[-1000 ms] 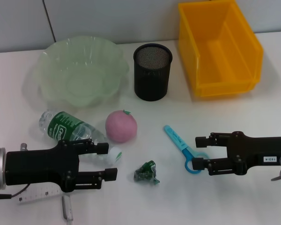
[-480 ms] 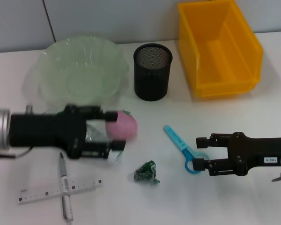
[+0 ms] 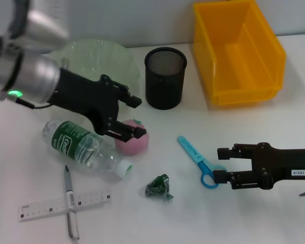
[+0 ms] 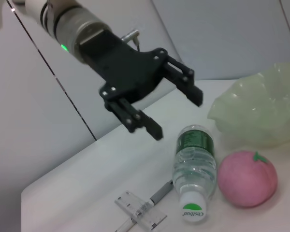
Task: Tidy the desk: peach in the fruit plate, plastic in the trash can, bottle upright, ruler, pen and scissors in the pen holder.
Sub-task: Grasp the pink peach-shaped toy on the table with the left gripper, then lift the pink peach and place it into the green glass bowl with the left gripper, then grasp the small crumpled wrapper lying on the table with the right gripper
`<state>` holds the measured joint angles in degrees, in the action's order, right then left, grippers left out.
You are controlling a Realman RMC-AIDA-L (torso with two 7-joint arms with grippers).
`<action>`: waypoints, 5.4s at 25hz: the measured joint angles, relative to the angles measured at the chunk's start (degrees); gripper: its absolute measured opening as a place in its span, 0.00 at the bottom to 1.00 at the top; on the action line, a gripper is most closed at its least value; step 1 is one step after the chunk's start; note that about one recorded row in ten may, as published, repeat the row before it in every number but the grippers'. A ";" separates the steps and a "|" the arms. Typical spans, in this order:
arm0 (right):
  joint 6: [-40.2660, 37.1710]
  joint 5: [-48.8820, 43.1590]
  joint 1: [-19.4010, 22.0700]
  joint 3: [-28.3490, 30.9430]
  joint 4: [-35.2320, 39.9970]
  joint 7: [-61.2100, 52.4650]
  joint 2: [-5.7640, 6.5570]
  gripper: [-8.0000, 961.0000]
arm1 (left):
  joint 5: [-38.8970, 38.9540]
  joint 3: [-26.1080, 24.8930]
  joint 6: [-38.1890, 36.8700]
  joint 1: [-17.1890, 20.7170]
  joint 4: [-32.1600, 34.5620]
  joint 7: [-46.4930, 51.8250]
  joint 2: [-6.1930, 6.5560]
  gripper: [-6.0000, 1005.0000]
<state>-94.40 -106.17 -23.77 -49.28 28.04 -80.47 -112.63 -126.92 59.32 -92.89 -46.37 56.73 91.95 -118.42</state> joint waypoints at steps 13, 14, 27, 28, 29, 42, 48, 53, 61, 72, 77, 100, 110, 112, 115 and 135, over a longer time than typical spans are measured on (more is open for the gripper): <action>0.00 0.00 0.13 0.00 0.90 -0.19 0.14 0.83 | -10.43 24.36 17.13 -3.46 2.58 13.62 -0.67 0.69; 0.01 0.00 0.13 0.02 0.96 -0.20 0.14 0.83 | -10.89 25.66 18.13 -3.36 2.42 14.33 -0.68 0.69; 0.02 0.00 0.16 0.07 0.88 -0.39 0.23 0.83 | -12.03 29.91 24.85 -3.94 -4.50 16.53 -0.67 0.70; 0.02 0.00 0.18 0.07 0.86 -0.39 0.23 0.83 | -11.97 30.49 25.90 -3.95 -5.42 16.53 -0.67 0.69; 0.02 0.00 0.21 0.07 0.81 -0.39 0.23 0.83 | -11.91 30.95 26.67 -4.01 -6.07 16.54 -0.69 0.69; 0.01 0.00 0.43 0.04 0.69 -0.39 -0.02 0.83 | -10.15 32.67 26.96 -3.56 -6.11 17.29 -0.76 0.60; 0.01 0.00 0.63 0.00 0.76 -0.39 -0.05 0.83 | -9.40 32.63 25.47 -3.37 -5.17 17.34 -0.76 0.40; -0.06 0.00 0.92 0.05 0.97 -0.39 -0.11 0.83 | -7.22 31.13 23.62 -2.39 -2.23 17.44 -0.55 0.38; -0.08 0.00 0.86 0.07 1.06 -0.33 -0.06 0.83 | 0.82 20.15 20.52 2.11 2.77 16.09 -0.15 0.32; -0.05 0.00 0.41 0.07 1.06 -0.25 0.14 0.83 | 14.15 8.18 38.14 8.17 -0.29 16.08 -0.31 0.20; -0.08 -0.01 0.27 0.07 1.11 -0.25 0.14 0.83 | 13.96 8.90 47.55 6.18 -7.41 18.50 -0.19 0.17; -0.08 -0.01 0.30 -0.07 1.24 -0.08 0.13 0.83 | 10.50 9.94 54.37 3.56 -16.62 19.62 -0.14 0.49; -0.08 -0.01 0.30 -0.13 1.41 -0.09 0.15 0.83 | 11.04 9.78 53.29 3.67 -16.51 20.40 -0.09 0.78; -0.07 0.00 0.38 0.01 1.41 -0.09 0.21 0.83 | 11.09 9.53 51.71 3.83 -15.94 20.70 -0.03 0.79; -0.08 -0.01 0.44 0.06 1.41 -0.10 0.46 0.83 | 11.64 8.71 46.42 4.72 -13.32 20.69 -0.01 0.79; -0.07 0.08 0.21 0.78 2.38 -1.17 0.80 0.83 | 19.49 0.45 1.48 15.40 -2.07 7.78 0.14 0.78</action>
<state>-94.48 -106.09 -23.56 -48.50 30.42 -81.64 -111.83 -107.43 59.77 -91.41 -30.97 54.67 99.73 -118.28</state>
